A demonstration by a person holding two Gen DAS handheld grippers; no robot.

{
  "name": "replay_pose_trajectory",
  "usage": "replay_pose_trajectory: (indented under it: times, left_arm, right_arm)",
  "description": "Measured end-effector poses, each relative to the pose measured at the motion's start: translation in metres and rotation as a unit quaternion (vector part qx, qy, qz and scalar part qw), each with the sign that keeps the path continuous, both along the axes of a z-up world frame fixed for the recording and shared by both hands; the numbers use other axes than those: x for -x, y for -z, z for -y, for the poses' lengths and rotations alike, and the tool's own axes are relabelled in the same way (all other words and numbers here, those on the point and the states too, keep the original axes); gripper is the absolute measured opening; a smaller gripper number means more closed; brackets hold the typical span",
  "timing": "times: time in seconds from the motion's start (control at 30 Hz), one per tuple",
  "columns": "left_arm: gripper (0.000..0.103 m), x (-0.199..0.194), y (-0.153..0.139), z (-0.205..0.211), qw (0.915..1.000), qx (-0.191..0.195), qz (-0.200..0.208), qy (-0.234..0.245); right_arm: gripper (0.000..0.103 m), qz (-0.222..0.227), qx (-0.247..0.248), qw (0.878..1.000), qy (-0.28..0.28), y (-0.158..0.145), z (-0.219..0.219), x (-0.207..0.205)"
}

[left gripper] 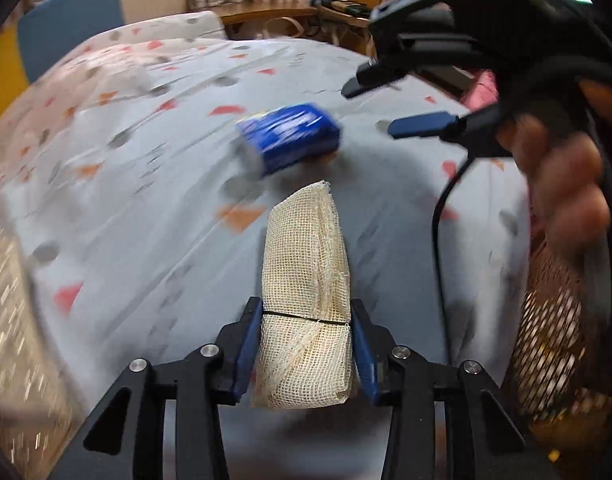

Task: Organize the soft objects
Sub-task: 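Grasp the beige mesh sponge with the left tool while the right tool grasps the blue Tempo pack, then carry the beige mesh sponge over the gold tray with the left tool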

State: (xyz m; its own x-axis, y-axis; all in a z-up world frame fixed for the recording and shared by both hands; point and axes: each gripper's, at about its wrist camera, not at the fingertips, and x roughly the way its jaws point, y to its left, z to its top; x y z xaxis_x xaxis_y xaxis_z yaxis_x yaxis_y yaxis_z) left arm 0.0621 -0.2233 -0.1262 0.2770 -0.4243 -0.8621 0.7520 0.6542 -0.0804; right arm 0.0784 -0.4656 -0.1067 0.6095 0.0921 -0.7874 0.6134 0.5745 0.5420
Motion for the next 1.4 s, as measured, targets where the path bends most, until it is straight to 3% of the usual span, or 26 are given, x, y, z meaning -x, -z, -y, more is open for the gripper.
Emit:
replay_pose_trajectory:
  times: [0.1, 0.13, 0.27, 0.33, 0.5, 0.63, 0.83, 1.1, 1.23, 1.4]
  left_arm:
    - [0.044, 0.008, 0.002, -0.021, 0.9998, 0.013, 0.011, -0.006]
    - [0.044, 0.009, 0.002, -0.024, 0.9997, 0.018, 0.011, -0.010]
    - [0.044, 0.007, 0.003, -0.029, 0.9991, 0.034, 0.011, -0.022]
    - [0.044, 0.008, 0.003, -0.027, 0.9989, 0.036, 0.015, -0.026]
    - [0.043, 0.010, 0.002, -0.027, 0.9982, 0.045, 0.014, -0.038]
    - [0.042, 0.007, 0.000, -0.028, 0.9969, 0.051, 0.000, -0.059]
    - [0.042, -0.002, -0.026, -0.033, 0.9942, 0.065, -0.005, -0.086]
    - [0.042, -0.046, -0.085, -0.033, 0.9875, 0.087, 0.024, -0.129]
    - [0.042, -0.088, -0.120, -0.049, 0.9778, 0.102, 0.047, -0.176]
    - [0.042, -0.132, -0.162, -0.102, 0.9564, 0.107, 0.103, -0.251]
  right_arm:
    - [0.052, -0.017, 0.023, 0.999, -0.045, 0.000, -0.017, -0.014]
    - [0.059, -0.026, 0.036, 0.997, -0.059, 0.000, -0.024, -0.019]
    - [0.065, -0.063, 0.123, 0.984, -0.116, -0.005, -0.046, -0.044]
    - [0.081, -0.079, 0.155, 0.974, -0.144, -0.005, -0.053, -0.059]
    - [0.081, -0.121, 0.203, 0.949, -0.207, 0.017, -0.071, -0.089]
    - [0.074, -0.132, 0.235, 0.942, -0.199, 0.022, -0.068, -0.089]
    - [0.075, -0.128, 0.195, 0.956, -0.180, 0.028, -0.047, -0.086]
    - [0.075, -0.134, 0.217, 0.948, -0.189, 0.029, -0.055, -0.089]
    - [0.075, -0.145, 0.244, 0.938, -0.202, 0.033, -0.066, -0.094]
    - [0.075, -0.141, 0.242, 0.939, -0.202, 0.034, -0.065, -0.095]
